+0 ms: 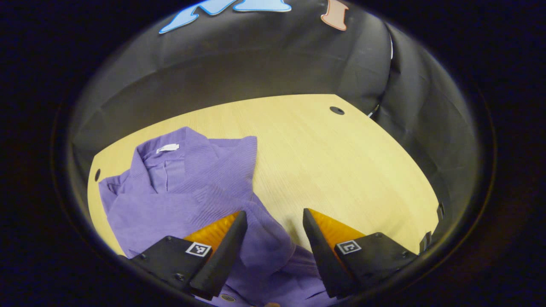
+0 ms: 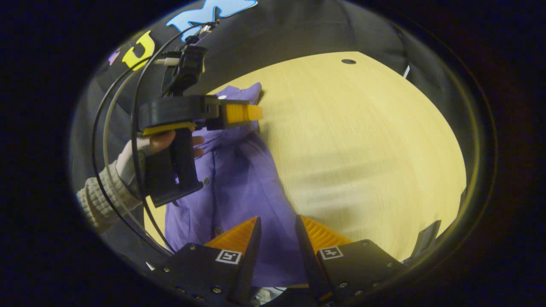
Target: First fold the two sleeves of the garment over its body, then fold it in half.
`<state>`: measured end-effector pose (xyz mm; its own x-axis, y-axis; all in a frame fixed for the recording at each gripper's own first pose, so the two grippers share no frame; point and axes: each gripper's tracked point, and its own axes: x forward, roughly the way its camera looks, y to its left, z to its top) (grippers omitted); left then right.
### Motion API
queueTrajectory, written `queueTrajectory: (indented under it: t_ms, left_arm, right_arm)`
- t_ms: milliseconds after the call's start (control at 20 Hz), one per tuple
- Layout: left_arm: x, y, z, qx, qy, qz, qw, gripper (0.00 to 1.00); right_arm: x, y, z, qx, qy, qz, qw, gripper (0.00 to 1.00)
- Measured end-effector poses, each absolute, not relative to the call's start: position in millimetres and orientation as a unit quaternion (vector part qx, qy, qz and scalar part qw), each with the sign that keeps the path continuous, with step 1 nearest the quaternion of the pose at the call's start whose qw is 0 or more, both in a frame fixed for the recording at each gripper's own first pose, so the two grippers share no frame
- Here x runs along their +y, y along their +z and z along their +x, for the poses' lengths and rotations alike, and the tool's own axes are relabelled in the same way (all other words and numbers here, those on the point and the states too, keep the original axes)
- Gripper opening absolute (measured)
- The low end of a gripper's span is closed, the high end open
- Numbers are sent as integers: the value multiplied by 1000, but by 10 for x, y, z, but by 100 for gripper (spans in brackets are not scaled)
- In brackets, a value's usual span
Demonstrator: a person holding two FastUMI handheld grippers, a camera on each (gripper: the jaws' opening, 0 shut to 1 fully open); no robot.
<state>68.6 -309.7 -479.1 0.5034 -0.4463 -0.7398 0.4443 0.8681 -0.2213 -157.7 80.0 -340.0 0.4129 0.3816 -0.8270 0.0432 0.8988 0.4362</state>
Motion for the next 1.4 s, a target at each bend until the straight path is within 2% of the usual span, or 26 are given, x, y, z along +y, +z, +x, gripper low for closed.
queueTrajectory:
  t_ms: [200,450,850,1050,1400]
  left_arm:
    - [-2844,-4782,515,444,-252,-8,860,94]
    - [-2123,-4857,164,462,-242,20,853,95]
    - [-827,-5158,-953,525,-173,29,833,95]
    - [-544,-5253,-1457,551,-157,32,819,95]
    - [-368,-5101,-1672,556,-142,48,817,95]
  right_arm:
    - [812,-3490,-1791,550,107,177,809,52]
    - [869,-3609,-1939,567,104,169,799,52]
    - [852,-3796,-2082,603,85,101,787,51]
    - [827,-3823,-2083,618,71,76,779,50]
    - [841,-3877,-2056,639,63,30,766,49]
